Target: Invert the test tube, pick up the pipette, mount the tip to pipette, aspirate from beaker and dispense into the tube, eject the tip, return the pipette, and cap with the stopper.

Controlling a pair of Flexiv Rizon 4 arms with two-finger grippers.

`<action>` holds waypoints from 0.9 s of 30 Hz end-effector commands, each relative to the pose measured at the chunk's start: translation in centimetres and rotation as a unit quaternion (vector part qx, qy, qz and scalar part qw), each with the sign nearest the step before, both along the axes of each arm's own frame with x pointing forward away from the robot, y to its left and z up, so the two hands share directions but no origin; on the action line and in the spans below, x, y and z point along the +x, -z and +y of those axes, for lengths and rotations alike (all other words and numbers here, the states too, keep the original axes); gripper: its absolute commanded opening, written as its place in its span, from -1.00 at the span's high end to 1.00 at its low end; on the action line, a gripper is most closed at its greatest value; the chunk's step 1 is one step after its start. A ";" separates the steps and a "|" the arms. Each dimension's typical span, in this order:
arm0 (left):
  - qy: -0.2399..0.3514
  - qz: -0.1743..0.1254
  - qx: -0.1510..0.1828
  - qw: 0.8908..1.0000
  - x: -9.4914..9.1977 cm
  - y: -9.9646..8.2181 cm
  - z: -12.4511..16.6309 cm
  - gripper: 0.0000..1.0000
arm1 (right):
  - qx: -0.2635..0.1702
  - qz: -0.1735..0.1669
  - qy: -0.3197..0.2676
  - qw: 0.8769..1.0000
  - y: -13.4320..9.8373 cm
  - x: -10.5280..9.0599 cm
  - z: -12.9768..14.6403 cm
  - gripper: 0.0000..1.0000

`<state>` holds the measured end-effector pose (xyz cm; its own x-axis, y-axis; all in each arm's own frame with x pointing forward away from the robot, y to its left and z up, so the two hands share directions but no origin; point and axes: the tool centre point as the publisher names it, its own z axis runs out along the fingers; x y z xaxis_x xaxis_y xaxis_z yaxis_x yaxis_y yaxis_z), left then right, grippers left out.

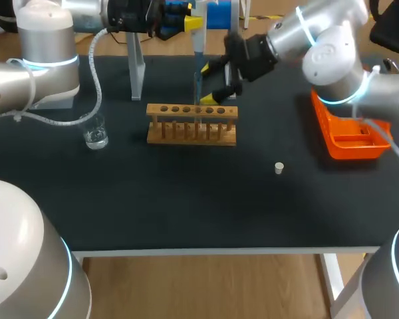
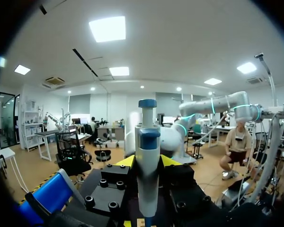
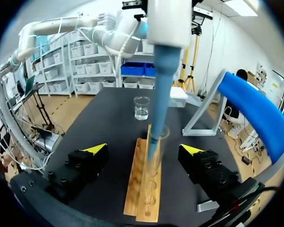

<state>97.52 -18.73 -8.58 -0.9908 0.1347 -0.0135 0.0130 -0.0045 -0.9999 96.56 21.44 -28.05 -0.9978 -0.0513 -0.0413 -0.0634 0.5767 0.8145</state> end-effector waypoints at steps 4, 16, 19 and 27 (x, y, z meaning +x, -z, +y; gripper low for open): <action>0.001 0.000 0.001 1.000 0.1 -0.1 0.0 1.00 | -0.015 0.003 0.000 1.000 1.3 0.2 1.1 -1.00; 0.001 0.000 0.001 1.000 0.1 -0.1 0.0 1.00 | -0.014 0.008 0.006 1.000 2.6 0.7 1.1 -1.00; 0.001 0.000 0.001 1.000 0.1 -0.1 0.0 1.00 | -0.016 0.010 0.008 1.000 2.9 0.8 1.0 -1.00; 0.001 0.000 0.001 1.000 0.1 -0.1 0.0 1.00 | -0.023 0.008 0.008 1.000 3.3 0.6 1.4 -1.00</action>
<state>97.51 -18.74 -8.58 -0.9908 0.1347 -0.0135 0.0130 -0.0045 -0.9999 97.08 22.57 -31.20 -0.9990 -0.0362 -0.0245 -0.0415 0.6105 0.7909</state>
